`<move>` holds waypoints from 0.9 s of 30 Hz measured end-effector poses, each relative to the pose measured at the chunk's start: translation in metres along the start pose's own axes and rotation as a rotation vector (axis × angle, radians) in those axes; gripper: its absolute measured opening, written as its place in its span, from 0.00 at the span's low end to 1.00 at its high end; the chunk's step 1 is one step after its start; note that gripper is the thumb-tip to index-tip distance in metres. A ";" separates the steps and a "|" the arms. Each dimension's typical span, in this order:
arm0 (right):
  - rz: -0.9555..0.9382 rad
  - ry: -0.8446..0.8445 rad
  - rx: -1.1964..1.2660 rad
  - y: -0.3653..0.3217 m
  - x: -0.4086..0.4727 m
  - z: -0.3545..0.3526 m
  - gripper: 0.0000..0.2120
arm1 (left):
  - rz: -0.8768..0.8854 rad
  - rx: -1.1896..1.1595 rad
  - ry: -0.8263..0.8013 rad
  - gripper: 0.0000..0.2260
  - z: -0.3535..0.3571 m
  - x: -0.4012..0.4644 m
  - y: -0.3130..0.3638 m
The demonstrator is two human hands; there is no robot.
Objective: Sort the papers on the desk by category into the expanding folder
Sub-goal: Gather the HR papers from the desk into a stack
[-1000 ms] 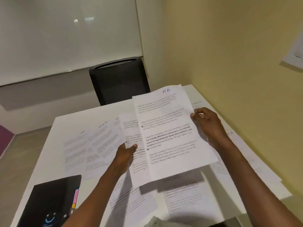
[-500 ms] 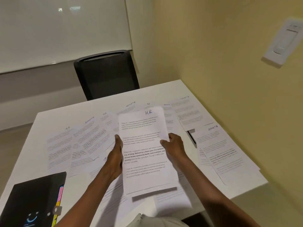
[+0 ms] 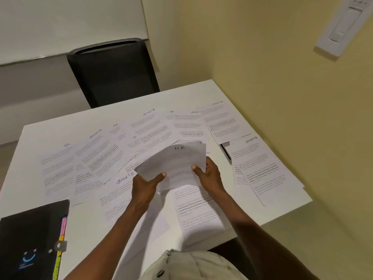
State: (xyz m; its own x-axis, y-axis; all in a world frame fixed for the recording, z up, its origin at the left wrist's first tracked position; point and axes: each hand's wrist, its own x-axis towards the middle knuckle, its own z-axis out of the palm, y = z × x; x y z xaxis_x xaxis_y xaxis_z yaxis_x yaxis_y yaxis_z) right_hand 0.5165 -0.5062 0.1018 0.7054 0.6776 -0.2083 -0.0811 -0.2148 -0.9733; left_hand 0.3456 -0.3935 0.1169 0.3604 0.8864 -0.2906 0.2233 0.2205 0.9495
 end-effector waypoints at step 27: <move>0.223 0.154 -1.447 0.114 0.037 -0.107 0.16 | 0.001 0.082 0.078 0.22 -0.009 0.051 0.001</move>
State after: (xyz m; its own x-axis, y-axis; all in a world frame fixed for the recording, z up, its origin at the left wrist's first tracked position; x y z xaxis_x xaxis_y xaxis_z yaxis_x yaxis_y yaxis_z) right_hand 0.6088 -0.5807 -0.0064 0.8468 0.4769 -0.2356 0.4984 -0.8661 0.0380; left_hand 0.3565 -0.3445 0.1040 0.2897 0.9164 -0.2760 0.2976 0.1878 0.9360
